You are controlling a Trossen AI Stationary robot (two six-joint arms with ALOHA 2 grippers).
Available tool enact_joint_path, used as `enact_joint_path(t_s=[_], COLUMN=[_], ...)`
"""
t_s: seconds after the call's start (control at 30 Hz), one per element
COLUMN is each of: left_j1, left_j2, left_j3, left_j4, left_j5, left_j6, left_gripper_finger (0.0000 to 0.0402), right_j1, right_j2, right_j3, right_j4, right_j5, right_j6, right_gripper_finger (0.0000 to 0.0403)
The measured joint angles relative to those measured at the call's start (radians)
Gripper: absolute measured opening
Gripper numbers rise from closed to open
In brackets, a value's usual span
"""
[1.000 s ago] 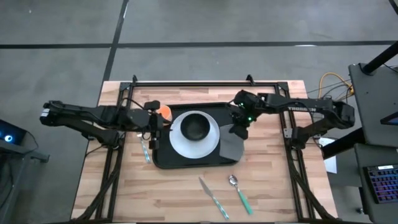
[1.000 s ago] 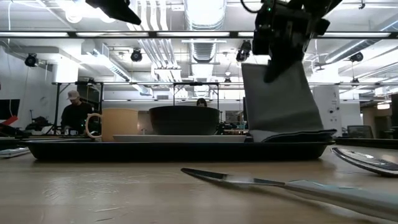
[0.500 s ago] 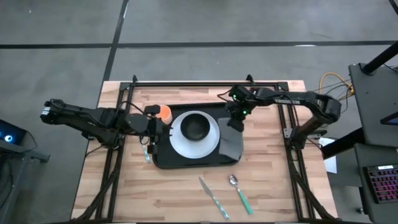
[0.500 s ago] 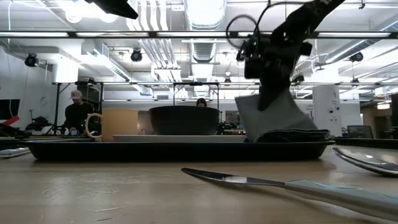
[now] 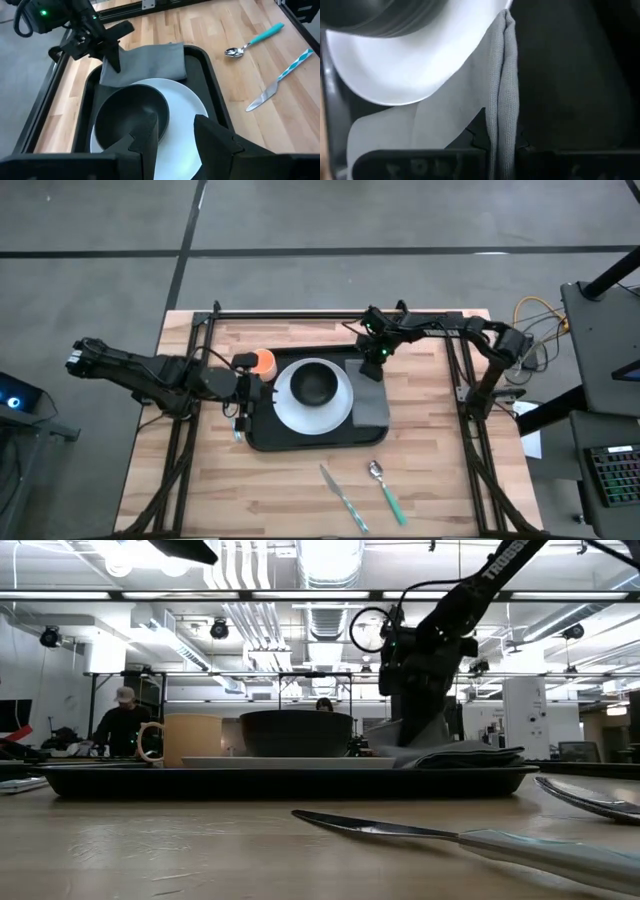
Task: Set up tray
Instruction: Put the gray napkin on the black tray to the right of the white plate
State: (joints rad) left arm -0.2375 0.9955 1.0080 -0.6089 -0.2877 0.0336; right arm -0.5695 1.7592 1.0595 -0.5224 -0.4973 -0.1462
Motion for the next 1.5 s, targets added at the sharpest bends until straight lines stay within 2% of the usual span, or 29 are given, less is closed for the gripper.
enact_joint_path(t_s=[0.33, 0.5, 0.7, 0.87, 1.13, 1.5], left_j1=[-0.02, -0.027, -0.027, -0.027, -0.027, -0.027], left_j2=[0.0, 0.0, 0.0, 0.0, 0.0, 0.0], left_j3=[-0.002, -0.002, -0.002, -0.002, -0.003, -0.008], left_j4=[0.0, 0.0, 0.0, -0.001, -0.001, -0.002], left_j5=[0.0, 0.0, 0.0, 0.0, 0.0, 0.0], left_j6=[-0.01, -0.01, -0.021, -0.021, -0.016, -0.008], left_gripper_finger=[0.0108, 0.0108, 0.0108, 0.0108, 0.0108, 0.0108], right_j1=[-0.032, -0.031, -0.033, -0.014, 0.183, 0.364], right_j2=[0.034, -0.017, -0.093, -0.184, -0.221, -0.219], right_j3=[-0.004, 0.0, 0.003, 0.011, -0.138, -0.219], right_j4=[0.006, 0.001, -0.012, -0.04, 0.025, 0.135], right_j5=[0.002, 0.007, 0.187, 0.21, 0.237, 0.249], right_j6=[-0.066, -0.067, -0.094, 0.027, 0.24, 0.395], right_gripper_finger=[0.0016, 0.0069, 0.0143, 0.0175, 0.0177, 0.0143])
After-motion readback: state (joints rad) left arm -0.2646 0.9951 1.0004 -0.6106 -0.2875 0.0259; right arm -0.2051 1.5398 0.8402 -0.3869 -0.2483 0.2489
